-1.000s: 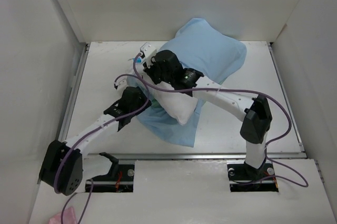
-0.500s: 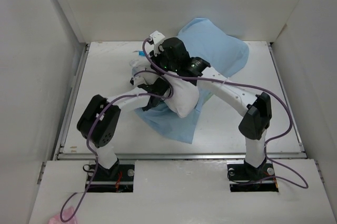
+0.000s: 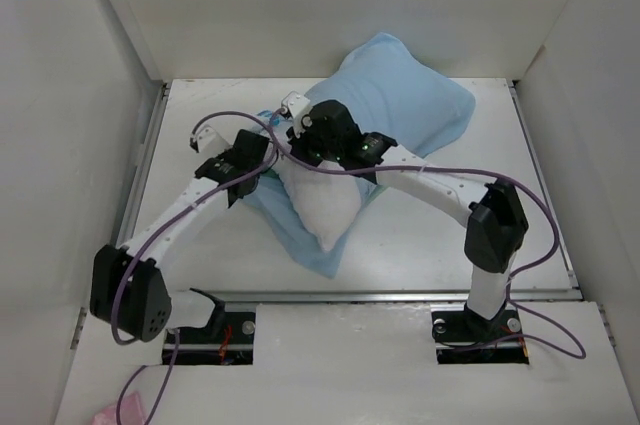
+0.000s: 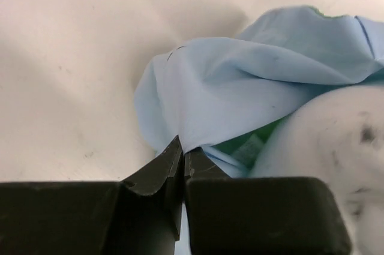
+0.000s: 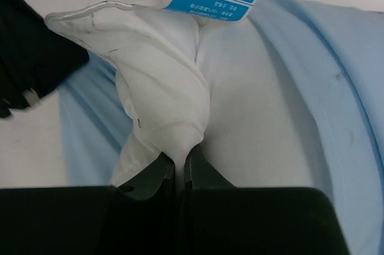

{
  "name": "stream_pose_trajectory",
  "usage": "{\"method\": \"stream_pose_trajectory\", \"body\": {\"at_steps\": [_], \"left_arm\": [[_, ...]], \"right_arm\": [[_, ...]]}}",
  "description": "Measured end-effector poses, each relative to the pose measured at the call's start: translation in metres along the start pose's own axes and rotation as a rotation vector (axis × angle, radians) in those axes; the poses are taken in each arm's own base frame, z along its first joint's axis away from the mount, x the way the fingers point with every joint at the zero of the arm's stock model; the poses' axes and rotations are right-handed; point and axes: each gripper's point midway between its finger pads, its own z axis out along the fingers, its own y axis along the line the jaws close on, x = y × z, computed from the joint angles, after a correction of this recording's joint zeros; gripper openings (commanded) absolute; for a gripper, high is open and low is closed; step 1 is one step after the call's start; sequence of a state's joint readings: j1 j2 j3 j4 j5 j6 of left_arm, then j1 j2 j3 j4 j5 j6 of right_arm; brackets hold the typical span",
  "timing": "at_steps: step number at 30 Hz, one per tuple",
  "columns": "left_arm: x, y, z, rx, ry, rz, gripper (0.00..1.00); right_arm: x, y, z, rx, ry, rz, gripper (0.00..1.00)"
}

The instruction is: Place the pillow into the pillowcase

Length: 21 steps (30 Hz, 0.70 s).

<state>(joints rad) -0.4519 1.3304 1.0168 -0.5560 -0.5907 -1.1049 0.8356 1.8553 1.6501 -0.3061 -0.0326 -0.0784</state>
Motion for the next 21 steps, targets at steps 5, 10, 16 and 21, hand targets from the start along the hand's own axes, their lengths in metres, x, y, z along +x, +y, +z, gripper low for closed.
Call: {"method": "stream_pose_trajectory", "body": {"at_steps": [5, 10, 16, 21], "left_arm": [[-0.027, 0.005, -0.009, 0.054, -0.007, -0.029, 0.0], [-0.025, 0.007, -0.006, 0.059, 0.026, 0.004, 0.0], [-0.032, 0.002, -0.01, 0.062, 0.029, 0.004, 0.0], [-0.06, 0.0, -0.027, 0.074, -0.021, -0.011, 0.0]], "right_arm": [[0.006, 0.012, 0.003, -0.066, -0.047, -0.109, 0.0], [0.01, 0.025, 0.003, -0.162, -0.059, -0.24, 0.0], [0.014, 0.034, 0.055, -0.199, -0.015, -0.3, 0.0], [0.009, 0.036, 0.084, -0.186, -0.008, -0.271, 0.0]]}}
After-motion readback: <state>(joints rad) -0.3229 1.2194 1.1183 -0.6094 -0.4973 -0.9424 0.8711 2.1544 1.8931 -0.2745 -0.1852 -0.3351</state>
